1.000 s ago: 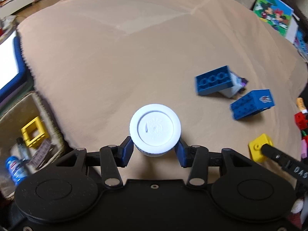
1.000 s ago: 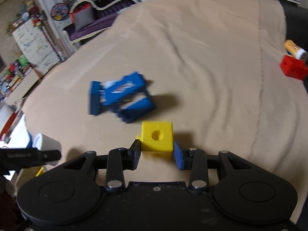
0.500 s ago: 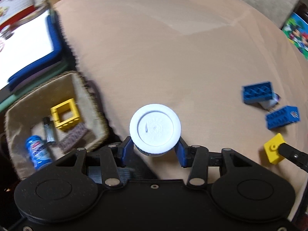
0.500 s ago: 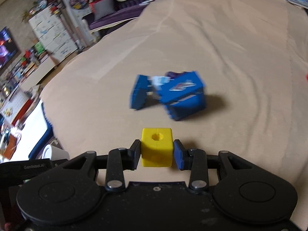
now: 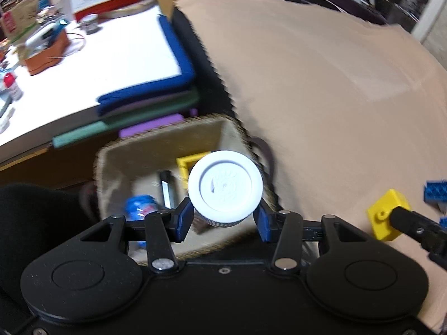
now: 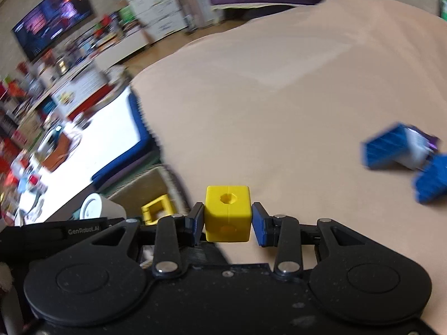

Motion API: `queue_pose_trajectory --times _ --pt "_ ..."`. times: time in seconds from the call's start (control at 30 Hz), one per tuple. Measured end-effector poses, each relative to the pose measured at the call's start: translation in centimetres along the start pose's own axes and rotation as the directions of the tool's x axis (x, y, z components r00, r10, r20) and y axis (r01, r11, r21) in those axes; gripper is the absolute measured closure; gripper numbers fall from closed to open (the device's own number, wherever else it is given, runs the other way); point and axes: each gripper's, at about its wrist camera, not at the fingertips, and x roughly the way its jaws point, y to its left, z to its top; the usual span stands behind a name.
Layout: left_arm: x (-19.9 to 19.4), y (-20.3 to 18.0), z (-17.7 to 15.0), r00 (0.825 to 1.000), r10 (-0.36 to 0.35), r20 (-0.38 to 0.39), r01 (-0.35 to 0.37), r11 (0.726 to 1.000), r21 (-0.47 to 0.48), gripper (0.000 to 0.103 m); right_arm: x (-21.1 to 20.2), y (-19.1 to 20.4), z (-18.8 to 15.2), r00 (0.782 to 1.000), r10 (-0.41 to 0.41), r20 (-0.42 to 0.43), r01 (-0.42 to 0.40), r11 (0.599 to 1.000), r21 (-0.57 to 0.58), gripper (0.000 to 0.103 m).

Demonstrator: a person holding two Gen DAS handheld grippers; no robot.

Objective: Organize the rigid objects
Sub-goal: 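Carry the white container toward the basket with the left tool while the right holds the yellow cube, then release the white container into the basket with the left tool while the right drops the yellow cube in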

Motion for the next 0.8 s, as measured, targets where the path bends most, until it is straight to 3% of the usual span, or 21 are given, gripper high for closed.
queue_pose_trajectory --times 0.13,0.33,0.5,0.63,0.8 --pt "0.0 2.6 0.4 0.999 0.032 0.029 -0.030 0.997 -0.068 0.057 1.6 4.4 1.0 0.999 0.033 -0.024 -0.034 0.998 -0.056 0.067" --pt "3.1 5.9 0.0 0.997 -0.003 -0.071 -0.012 0.979 -0.206 0.057 4.5 9.4 1.9 0.996 0.037 -0.075 -0.044 0.994 -0.099 0.067" --pt "3.0 5.7 0.1 0.997 0.043 -0.057 -0.053 0.979 -0.195 0.056 6.0 11.7 1.5 0.994 0.023 -0.103 -0.037 0.990 -0.135 0.067" --pt "3.1 6.1 0.1 0.997 0.034 -0.072 -0.049 0.976 -0.213 0.048 6.5 12.6 1.2 0.996 -0.004 -0.091 -0.010 0.988 -0.152 0.060" --pt "3.2 6.1 0.1 0.997 0.032 -0.074 -0.047 0.976 -0.212 0.044 6.4 12.3 0.8 0.996 -0.024 -0.086 0.009 0.986 -0.168 0.057"
